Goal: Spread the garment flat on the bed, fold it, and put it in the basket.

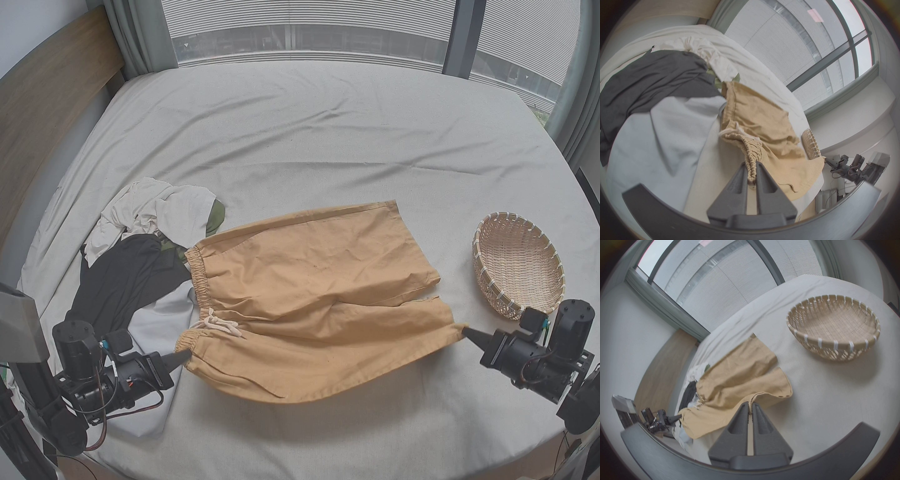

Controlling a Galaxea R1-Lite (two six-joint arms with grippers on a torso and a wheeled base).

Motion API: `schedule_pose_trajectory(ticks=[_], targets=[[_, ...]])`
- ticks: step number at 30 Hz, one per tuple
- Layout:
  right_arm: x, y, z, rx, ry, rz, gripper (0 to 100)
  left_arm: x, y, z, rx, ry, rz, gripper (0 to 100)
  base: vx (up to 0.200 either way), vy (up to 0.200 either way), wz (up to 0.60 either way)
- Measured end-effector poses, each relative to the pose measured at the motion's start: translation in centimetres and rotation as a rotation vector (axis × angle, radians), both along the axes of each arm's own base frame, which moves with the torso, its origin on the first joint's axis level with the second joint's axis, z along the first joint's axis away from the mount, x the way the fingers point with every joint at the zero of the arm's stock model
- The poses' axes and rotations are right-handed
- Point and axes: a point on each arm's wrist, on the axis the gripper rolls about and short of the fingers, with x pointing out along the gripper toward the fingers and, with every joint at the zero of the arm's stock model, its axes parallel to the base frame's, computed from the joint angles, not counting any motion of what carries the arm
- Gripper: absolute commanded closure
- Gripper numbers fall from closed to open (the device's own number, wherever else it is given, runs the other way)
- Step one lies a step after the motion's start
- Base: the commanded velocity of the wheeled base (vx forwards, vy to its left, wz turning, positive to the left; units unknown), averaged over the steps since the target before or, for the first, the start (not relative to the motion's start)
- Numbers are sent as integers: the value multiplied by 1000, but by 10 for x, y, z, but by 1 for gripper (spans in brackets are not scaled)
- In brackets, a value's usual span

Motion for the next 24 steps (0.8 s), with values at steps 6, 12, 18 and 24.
schedule_pose_trajectory(ticks=[6,12,18,24], targets=[[18,2,29,60,-131,-18,100,12,-1,19,-64,-84,74,100,0,0,0],[30,4,49,92,-213,-19,100,20,-2,33,-123,-140,122,100,0,0,0],[37,5,57,101,-244,-20,100,26,1,39,-144,-167,157,100,0,0,0],[46,6,63,106,-265,-27,100,30,1,41,-146,-178,173,100,0,0,0]])
